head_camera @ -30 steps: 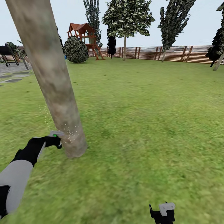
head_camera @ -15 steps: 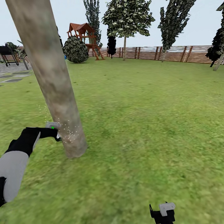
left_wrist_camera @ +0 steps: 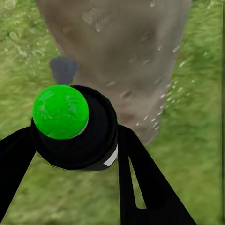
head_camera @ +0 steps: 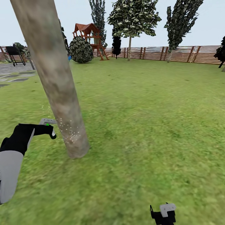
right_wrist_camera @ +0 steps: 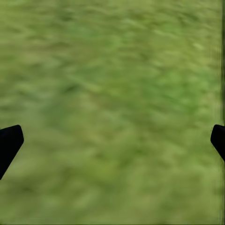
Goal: In the garden, pick up the pesticide atomizer on the floor and spray pesticide onto both trees until each tree trunk is fully covered.
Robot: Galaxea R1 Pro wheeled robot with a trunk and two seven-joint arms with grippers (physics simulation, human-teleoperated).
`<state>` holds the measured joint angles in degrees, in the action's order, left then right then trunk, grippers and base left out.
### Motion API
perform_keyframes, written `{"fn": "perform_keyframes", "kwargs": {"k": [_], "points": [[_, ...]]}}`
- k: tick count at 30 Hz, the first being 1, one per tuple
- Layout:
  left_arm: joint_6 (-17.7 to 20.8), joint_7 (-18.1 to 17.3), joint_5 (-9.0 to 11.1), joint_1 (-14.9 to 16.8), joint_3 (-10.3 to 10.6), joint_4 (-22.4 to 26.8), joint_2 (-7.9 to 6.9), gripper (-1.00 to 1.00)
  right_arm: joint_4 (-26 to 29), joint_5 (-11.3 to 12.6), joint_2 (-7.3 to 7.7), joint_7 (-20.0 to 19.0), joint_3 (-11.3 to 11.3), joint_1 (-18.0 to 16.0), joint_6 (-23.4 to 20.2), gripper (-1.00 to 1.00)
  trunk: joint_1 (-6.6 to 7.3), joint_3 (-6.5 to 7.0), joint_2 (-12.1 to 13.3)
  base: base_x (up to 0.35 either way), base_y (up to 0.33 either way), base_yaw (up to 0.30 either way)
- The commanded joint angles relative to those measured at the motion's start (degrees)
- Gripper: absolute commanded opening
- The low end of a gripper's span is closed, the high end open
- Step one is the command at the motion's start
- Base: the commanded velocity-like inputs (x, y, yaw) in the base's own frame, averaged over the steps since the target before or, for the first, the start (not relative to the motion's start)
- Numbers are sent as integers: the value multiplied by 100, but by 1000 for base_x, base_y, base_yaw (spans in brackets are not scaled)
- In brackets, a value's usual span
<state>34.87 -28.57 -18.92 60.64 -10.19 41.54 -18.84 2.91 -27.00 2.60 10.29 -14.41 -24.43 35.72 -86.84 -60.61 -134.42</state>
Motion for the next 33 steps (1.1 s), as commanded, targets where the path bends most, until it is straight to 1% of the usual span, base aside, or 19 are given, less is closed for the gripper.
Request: {"fn": "perform_keyframes", "kwargs": {"k": [1,6,13,23,29,33], "points": [[10,0,2,2,0,6,2,-100,0,-1,0,0,0,0,-2,100,0,0,0,127,-240,4],[27,1,2,-7,0,156,-4,-100,-1,-2,4,2,0,0,-4,100,0,0,0,16,-269,0],[29,2,2,-65,0,170,0,-100,-1,-1,2,0,0,0,-4,100,0,0,0,0,-272,0],[29,10,-12,-61,-8,170,-13,-100,2,-1,-3,0,0,0,-4,100,0,0,0,0,-273,4],[26,40,-24,-53,-52,167,-69,-100,-1,-3,-5,0,0,0,-4,100,0,0,0,0,-273,227],[20,72,-32,-73,-61,170,-71,-100,-1,-7,-5,-1,0,0,-4,100,0,0,0,62,-267,272]]}}
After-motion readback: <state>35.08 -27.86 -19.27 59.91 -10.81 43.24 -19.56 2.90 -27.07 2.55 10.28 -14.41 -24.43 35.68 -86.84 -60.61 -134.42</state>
